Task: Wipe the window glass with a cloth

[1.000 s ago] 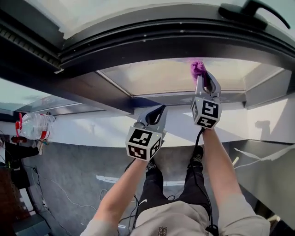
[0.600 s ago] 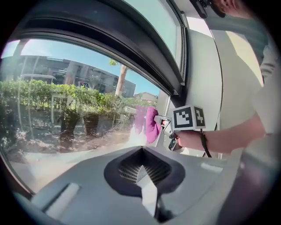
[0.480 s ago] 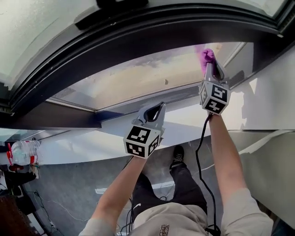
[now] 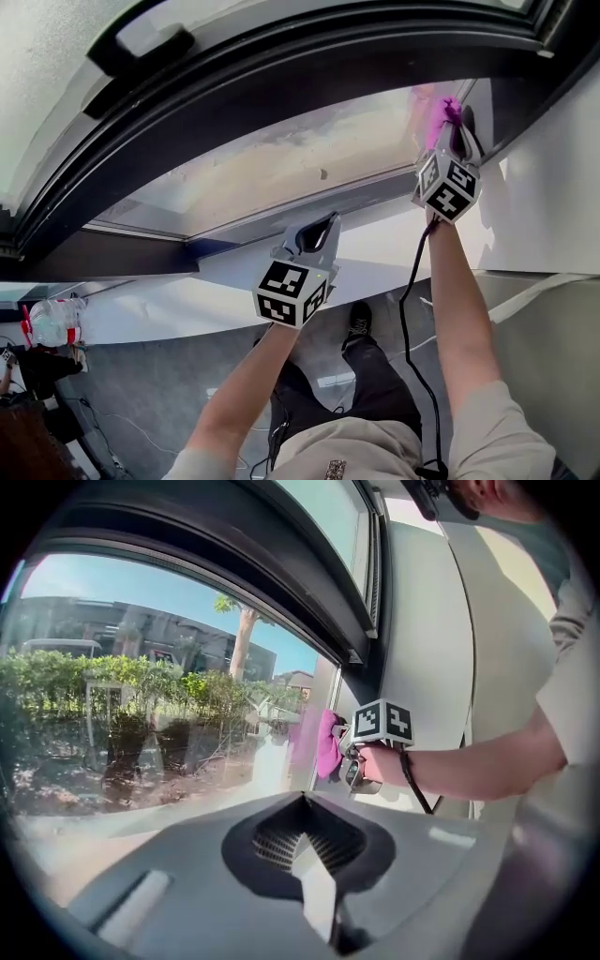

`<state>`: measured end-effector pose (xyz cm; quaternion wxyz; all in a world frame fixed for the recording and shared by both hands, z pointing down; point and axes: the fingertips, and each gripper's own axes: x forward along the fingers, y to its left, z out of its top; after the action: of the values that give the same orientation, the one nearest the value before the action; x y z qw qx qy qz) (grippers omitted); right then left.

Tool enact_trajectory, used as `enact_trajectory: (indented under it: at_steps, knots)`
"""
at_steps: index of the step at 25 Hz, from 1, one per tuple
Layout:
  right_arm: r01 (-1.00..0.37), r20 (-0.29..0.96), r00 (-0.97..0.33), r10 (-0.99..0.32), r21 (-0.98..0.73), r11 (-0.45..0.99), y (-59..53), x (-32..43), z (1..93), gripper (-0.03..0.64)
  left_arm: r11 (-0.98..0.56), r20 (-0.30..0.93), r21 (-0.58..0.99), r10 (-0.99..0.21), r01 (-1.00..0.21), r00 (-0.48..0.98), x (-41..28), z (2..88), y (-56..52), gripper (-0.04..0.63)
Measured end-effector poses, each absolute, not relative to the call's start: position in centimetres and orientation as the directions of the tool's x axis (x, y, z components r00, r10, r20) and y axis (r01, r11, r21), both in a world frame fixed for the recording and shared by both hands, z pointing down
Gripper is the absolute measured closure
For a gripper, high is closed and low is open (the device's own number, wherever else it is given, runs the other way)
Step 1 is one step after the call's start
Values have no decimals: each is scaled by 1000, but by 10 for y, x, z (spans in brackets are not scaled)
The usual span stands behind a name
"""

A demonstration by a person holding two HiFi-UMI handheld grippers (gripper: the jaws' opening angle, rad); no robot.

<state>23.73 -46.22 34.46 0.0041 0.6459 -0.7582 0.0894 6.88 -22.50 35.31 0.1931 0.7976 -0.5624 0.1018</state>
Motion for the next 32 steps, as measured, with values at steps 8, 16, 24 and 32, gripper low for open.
enact_trajectory:
  at_steps: [8,16,24,32]
  knots:
    - [-989,144,-51,-988,-146,30,-451,250,353,554,-254,403,198,-859,-947,315,45,368,-211,594]
    - [-933,81,-329,-941,-183,310,-364,148,359,552,-168,446,183,-864,-969,234,-40,392,-157,594]
    - [-755,79,-638,-766,-259,602,-227,-39,373,553,-49,464,170,-877,-984,124,-153,393,-69,594]
    - [-547,45,-831,-554,-239,802,-115,-212,383,552,50,472,158,-881,-986,31,-265,408,14,594]
